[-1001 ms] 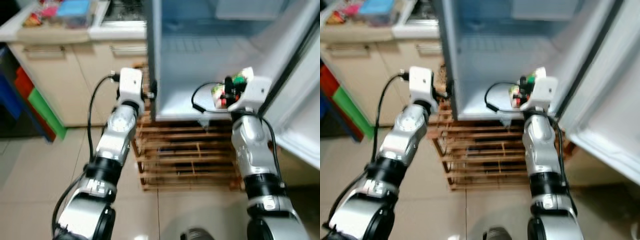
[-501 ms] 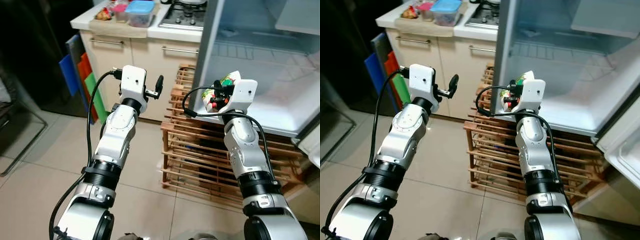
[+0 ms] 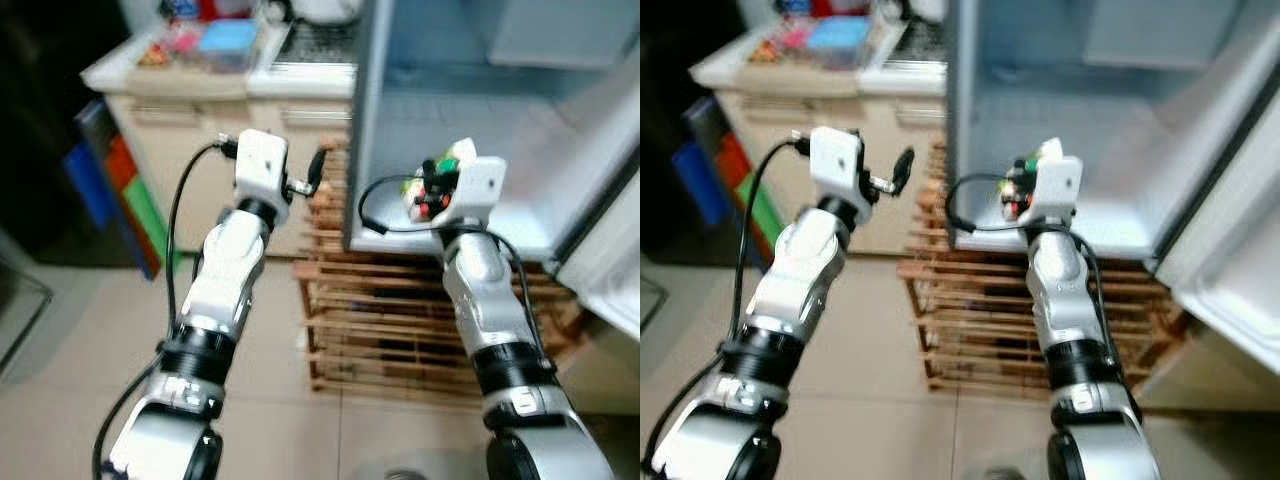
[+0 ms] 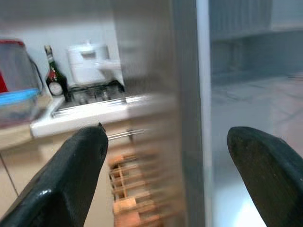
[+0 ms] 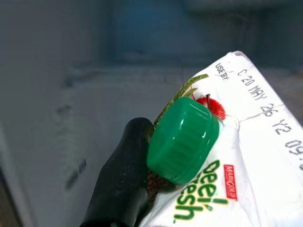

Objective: Restocking fridge

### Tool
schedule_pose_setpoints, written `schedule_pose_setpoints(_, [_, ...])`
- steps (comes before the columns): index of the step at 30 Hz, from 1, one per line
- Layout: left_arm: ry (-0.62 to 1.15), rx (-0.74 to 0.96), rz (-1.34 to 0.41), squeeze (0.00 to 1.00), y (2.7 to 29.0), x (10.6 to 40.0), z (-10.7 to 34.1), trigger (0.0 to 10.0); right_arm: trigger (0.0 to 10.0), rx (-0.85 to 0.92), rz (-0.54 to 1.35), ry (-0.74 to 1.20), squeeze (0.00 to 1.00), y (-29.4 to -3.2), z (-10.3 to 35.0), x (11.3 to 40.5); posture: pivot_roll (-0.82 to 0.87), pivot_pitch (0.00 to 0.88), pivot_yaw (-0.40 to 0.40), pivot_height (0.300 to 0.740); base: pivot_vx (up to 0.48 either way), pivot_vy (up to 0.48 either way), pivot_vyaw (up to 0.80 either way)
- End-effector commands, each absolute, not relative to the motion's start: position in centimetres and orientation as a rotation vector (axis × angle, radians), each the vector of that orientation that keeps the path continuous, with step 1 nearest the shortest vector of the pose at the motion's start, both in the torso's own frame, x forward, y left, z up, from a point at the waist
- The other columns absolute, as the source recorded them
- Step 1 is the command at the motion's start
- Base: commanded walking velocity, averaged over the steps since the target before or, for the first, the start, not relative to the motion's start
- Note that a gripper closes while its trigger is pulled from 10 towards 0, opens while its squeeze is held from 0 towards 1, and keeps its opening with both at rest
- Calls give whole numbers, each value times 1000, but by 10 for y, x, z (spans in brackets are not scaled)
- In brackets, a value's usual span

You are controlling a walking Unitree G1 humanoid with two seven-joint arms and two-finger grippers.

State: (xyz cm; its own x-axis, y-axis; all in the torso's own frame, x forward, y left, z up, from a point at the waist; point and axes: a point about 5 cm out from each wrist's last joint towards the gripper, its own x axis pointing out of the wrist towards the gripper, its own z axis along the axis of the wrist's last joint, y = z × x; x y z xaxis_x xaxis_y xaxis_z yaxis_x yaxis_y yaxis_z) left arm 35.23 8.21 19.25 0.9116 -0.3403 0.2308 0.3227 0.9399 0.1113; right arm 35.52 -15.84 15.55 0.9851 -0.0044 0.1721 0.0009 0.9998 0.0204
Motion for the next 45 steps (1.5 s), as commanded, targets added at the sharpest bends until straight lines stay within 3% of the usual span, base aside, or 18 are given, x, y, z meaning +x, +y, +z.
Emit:
schedule_pose_setpoints(1, [-249,81,-316,0,92,353,192,10000,10000,23,30,-184,0,-147,158,356,-246,0,52,740,0,0,0])
schedule_pose_setpoints(11, [-259,66,-315,0,96,352,194,10000,10000,21,31,-187,0,-146,157,357,-242,0,56,740,0,0,0])
schedule_pose_setpoints(20, [-304,80,-442,0,83,341,197,10000,10000,-58,-57,-302,0,-154,176,355,-240,0,55,740,0,0,0])
schedule_pose_setpoints(27, [-318,65,-477,0,79,338,198,10000,10000,-59,-30,-257,0,-150,171,358,-239,0,53,740,207,-254,-752])
schedule_pose_setpoints(40, [-338,49,-509,0,74,334,201,10000,10000,-76,-19,-225,0,-147,166,360,-239,0,48,740,98,-108,0])
schedule_pose_setpoints(45, [-333,71,-510,0,74,334,200,10000,10000,-78,-3,-227,0,-144,165,360,-239,0,47,740,227,-299,-766])
